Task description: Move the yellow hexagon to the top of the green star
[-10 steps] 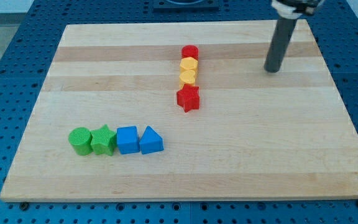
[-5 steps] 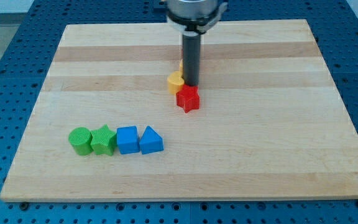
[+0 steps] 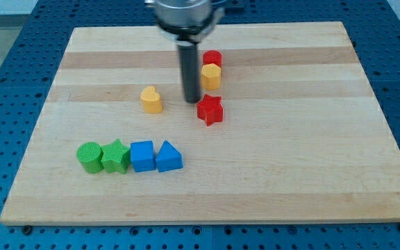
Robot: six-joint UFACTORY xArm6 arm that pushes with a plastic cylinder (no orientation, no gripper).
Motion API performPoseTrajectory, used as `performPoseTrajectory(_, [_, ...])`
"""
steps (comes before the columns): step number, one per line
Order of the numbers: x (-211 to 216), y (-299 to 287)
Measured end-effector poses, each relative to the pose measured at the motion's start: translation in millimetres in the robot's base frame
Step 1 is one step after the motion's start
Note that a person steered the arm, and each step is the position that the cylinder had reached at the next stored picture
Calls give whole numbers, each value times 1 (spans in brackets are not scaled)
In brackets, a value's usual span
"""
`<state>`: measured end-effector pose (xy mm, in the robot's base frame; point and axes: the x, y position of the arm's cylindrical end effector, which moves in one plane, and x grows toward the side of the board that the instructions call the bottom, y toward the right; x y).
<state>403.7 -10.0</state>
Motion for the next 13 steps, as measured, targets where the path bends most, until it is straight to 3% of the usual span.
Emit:
performPoseTrajectory(1, [0, 58])
performPoseTrajectory(2, [-13, 73])
performPoseTrajectory(7, [-28, -43])
performPoseTrajectory(9, [-20, 12])
performPoseTrajectory(10, [-44, 8])
performPoseTrajectory(12, [-46, -83])
performPoseTrajectory(13, [-68, -98])
